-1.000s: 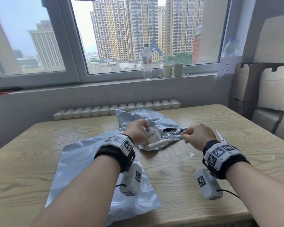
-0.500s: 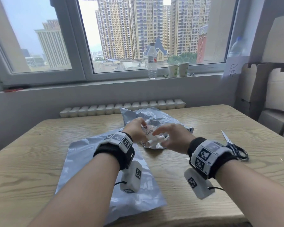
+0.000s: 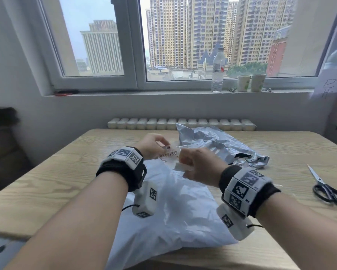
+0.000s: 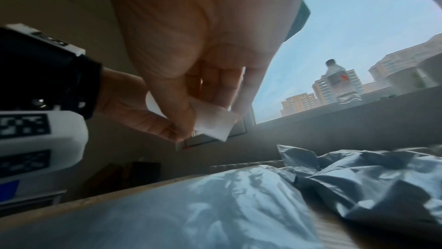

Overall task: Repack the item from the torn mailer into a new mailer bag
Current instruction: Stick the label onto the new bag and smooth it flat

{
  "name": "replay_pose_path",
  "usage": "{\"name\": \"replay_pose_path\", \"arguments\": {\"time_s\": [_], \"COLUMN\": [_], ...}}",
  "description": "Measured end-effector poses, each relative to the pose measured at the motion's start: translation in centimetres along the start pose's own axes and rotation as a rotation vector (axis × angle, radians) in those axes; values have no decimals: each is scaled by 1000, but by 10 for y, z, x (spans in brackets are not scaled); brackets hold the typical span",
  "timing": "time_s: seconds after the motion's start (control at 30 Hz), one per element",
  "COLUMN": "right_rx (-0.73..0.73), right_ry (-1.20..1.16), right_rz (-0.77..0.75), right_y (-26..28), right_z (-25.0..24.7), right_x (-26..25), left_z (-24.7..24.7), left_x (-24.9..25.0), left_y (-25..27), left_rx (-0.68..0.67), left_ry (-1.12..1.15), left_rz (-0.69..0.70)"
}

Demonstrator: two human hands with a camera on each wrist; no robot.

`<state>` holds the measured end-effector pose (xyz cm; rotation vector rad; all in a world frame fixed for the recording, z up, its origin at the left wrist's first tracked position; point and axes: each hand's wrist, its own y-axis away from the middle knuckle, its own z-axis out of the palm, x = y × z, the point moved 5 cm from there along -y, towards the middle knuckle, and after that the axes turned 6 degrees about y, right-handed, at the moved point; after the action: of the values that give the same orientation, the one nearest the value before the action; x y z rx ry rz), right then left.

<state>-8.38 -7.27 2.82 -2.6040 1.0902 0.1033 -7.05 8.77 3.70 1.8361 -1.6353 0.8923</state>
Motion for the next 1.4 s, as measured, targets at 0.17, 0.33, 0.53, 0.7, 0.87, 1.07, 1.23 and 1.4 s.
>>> {"name": "replay_pose_path", "arguments": {"time_s": [0.17,0.33,0.53,0.7,0.87,1.07,1.23,1.4], "right_rx": [-75,-138,-179,-222,-218,-207,-187,-196], "right_ry": [40,91,79,46,37,30,-5,-80], "right_rz": [-65,-145,-141,-147,-159,-167,-173,-185], "right_y": [-11,-13,-13,-12,-12,-13,-12,-6], "right_z": [12,23,31,35,37,42,44,42], "right_x": [-22,-40,-46,-49,-52,-50,-50,-51], "left_z": [-13,-14,-9,-5,-2,3,3,6], "left_x": [-27,-43,-56,-60,-64,-71,-72,-75], "left_y": [0,-4,-8,-9,-10,-12,-13,-13], "left_rx": [2,26,43,31,26,1,-3,-12], "left_ry": [55,85,73,73,86,87,83,62], "left_rz": [-52,-101,-104,-97,-100,-115,-120,-121]}}
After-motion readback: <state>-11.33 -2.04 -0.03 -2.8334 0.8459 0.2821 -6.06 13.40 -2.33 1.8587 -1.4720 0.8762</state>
